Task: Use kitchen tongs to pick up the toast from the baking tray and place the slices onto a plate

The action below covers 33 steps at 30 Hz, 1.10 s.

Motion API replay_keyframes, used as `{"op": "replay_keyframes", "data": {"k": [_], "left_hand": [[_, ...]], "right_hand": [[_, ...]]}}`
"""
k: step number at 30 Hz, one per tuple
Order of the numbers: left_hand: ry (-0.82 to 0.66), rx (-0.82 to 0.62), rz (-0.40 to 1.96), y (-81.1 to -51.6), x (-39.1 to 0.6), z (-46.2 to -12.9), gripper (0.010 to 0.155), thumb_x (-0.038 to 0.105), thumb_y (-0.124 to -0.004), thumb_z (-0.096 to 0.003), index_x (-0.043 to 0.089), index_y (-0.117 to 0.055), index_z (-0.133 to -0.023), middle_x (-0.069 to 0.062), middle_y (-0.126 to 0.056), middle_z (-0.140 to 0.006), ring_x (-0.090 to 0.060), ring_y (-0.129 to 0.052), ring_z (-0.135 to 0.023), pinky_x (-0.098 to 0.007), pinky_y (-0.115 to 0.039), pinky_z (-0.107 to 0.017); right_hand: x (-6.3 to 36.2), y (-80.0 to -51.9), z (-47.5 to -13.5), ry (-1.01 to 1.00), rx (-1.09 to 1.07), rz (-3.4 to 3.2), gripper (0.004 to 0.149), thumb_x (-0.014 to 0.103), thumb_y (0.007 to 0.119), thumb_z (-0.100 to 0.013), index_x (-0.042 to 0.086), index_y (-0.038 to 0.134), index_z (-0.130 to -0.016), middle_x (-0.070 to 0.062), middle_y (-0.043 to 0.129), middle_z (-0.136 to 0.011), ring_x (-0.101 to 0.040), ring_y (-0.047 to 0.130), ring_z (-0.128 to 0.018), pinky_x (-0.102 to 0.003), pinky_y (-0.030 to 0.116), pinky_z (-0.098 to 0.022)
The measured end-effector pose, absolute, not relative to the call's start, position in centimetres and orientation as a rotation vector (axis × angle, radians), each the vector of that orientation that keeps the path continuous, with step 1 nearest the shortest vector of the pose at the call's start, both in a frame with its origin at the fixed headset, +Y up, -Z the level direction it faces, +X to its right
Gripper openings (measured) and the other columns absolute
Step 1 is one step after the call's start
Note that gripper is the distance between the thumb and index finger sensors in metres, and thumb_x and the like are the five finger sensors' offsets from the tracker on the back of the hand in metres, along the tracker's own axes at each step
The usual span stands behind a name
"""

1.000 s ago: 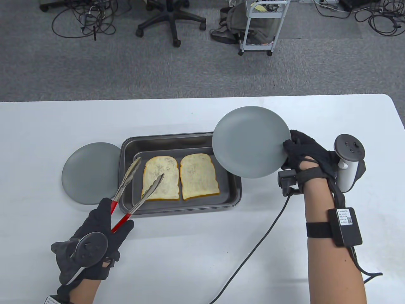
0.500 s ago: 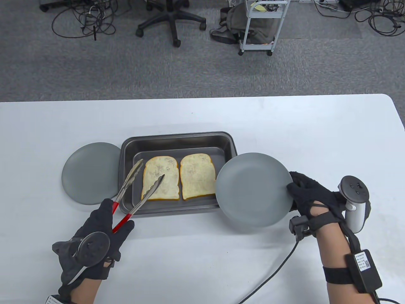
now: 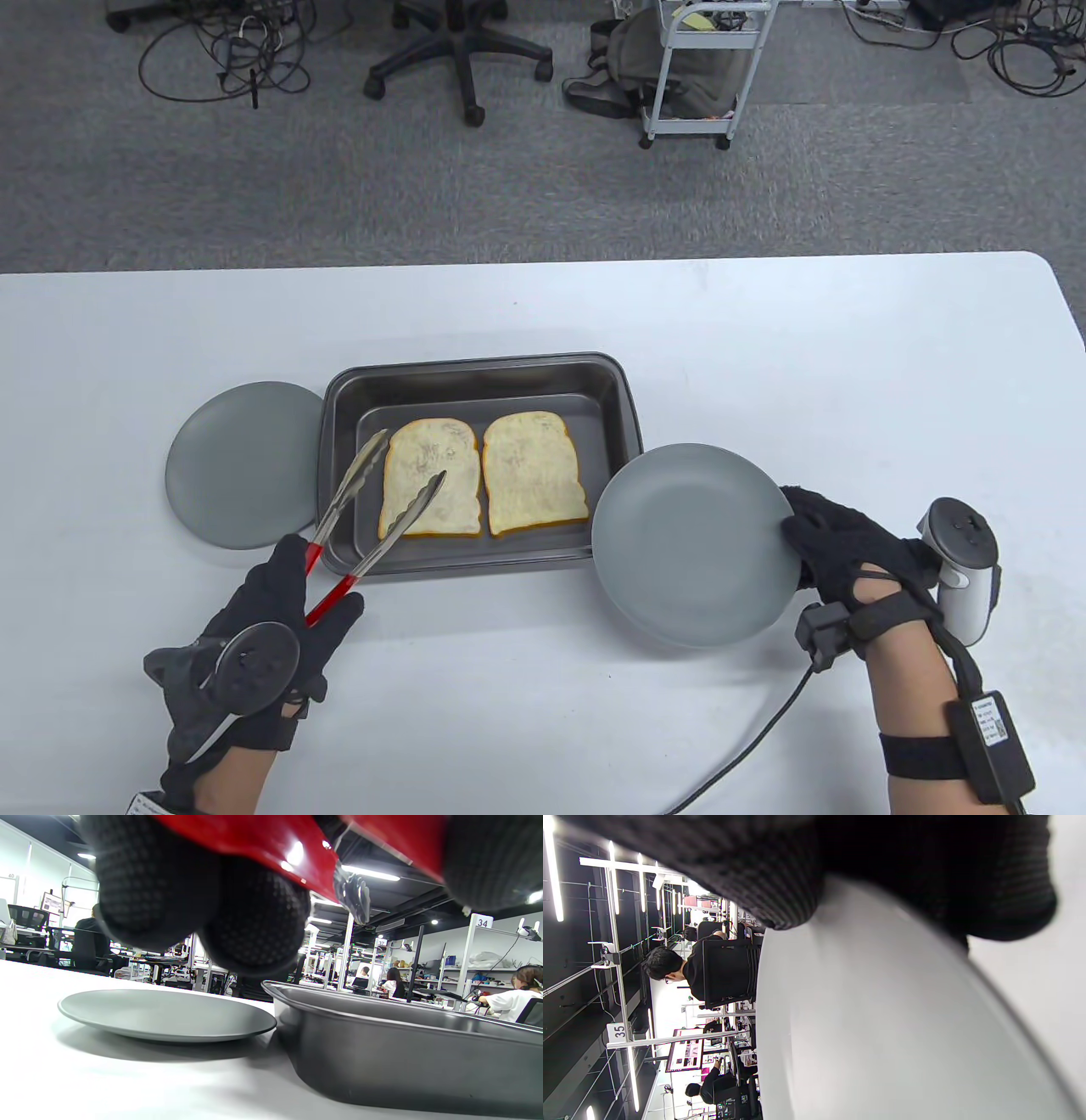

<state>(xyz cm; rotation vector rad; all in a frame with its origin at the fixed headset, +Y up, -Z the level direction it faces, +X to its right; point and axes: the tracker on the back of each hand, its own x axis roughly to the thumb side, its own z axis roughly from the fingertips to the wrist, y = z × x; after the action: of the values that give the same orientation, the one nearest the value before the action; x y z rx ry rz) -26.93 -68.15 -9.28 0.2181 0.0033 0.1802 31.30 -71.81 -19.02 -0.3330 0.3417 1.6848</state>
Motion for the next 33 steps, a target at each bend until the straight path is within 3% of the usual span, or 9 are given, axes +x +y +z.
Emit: {"op": "replay_keyframes", "data": {"k": [12, 13, 17, 20, 25, 26, 27, 33], "left_hand": [[0.017, 0.177, 0.196, -67.9, -27.0, -9.5, 0.091, 0.074, -0.083, -0.0338, 0.015, -0.066, -0.101, -0.006, -0.097, -0.079, -0.02, -0.11, -0.037, -0.033, -0.098, -0.025], [0.023, 0.177, 0.21, -67.8, -27.2, -9.6, 0.09, 0.073, -0.084, -0.034, 0.016, -0.066, -0.101, -0.015, -0.097, -0.078, -0.021, -0.11, -0.038, -0.034, -0.097, -0.025], [0.037, 0.175, 0.183, -66.6, -27.4, -10.1, 0.088, 0.072, -0.084, -0.0349, 0.015, -0.069, -0.101, -0.016, -0.098, -0.077, -0.028, -0.109, -0.035, -0.036, -0.097, -0.024], [0.039, 0.1, 0.186, -65.2, -27.5, -11.0, 0.087, 0.071, -0.083, -0.0357, 0.016, -0.071, -0.101, -0.017, -0.099, -0.076, -0.023, -0.11, -0.034, -0.036, -0.096, -0.022], [0.033, -0.074, 0.202, -63.3, -27.2, -13.4, 0.085, 0.07, -0.083, -0.0367, 0.013, -0.074, -0.099, -0.019, -0.101, -0.072, -0.032, -0.108, -0.029, -0.037, -0.095, -0.018], [0.03, -0.095, 0.208, -63.0, -27.2, -13.8, 0.084, 0.069, -0.083, -0.0367, 0.013, -0.076, -0.099, -0.019, -0.102, -0.071, -0.025, -0.11, -0.028, -0.037, -0.095, -0.017], [0.036, -0.132, 0.216, -62.7, -27.1, -14.3, 0.084, 0.069, -0.083, -0.0369, 0.012, -0.076, -0.098, -0.02, -0.102, -0.07, -0.033, -0.108, -0.027, -0.037, -0.094, -0.016], [0.085, -0.323, 0.255, -62.3, -27.4, -17.1, 0.083, 0.066, -0.077, -0.0398, 0.007, -0.075, -0.099, -0.024, -0.101, -0.069, -0.035, -0.106, -0.024, -0.038, -0.092, -0.013]], "right_hand": [[31.2, -71.9, -19.0, 0.349, -0.318, 1.686, 0.051, 0.025, 0.089, -0.043, 0.008, 0.082, -0.09, -0.021, 0.106, -0.066, -0.035, 0.116, -0.038, -0.051, 0.096, -0.032], [31.2, -71.9, -19.0, 0.348, -0.317, 1.686, 0.051, 0.025, 0.089, -0.043, 0.008, 0.082, -0.09, -0.021, 0.106, -0.066, -0.035, 0.116, -0.038, -0.051, 0.096, -0.032], [31.3, -71.8, -18.9, 0.345, -0.306, 1.685, 0.051, 0.025, 0.089, -0.043, 0.008, 0.082, -0.09, -0.021, 0.106, -0.065, -0.035, 0.116, -0.038, -0.051, 0.096, -0.032], [31.3, -71.7, -18.9, 0.345, -0.298, 1.681, 0.051, 0.025, 0.089, -0.043, 0.008, 0.082, -0.09, -0.021, 0.106, -0.065, -0.035, 0.116, -0.038, -0.051, 0.096, -0.032], [31.5, -71.6, -18.8, 0.347, -0.29, 1.686, 0.051, 0.025, 0.089, -0.043, 0.008, 0.082, -0.09, -0.021, 0.106, -0.065, -0.035, 0.116, -0.038, -0.051, 0.096, -0.032], [31.5, -71.6, -18.8, 0.348, -0.288, 1.689, 0.051, 0.025, 0.089, -0.043, 0.008, 0.082, -0.09, -0.022, 0.106, -0.065, -0.035, 0.116, -0.038, -0.051, 0.096, -0.032], [31.5, -71.5, -18.8, 0.348, -0.286, 1.691, 0.051, 0.025, 0.089, -0.043, 0.008, 0.082, -0.09, -0.022, 0.106, -0.065, -0.035, 0.116, -0.038, -0.051, 0.096, -0.032], [31.7, -71.3, -18.8, 0.341, -0.277, 1.687, 0.051, 0.025, 0.089, -0.043, 0.007, 0.082, -0.09, -0.021, 0.106, -0.065, -0.035, 0.116, -0.038, -0.051, 0.096, -0.032]]}}
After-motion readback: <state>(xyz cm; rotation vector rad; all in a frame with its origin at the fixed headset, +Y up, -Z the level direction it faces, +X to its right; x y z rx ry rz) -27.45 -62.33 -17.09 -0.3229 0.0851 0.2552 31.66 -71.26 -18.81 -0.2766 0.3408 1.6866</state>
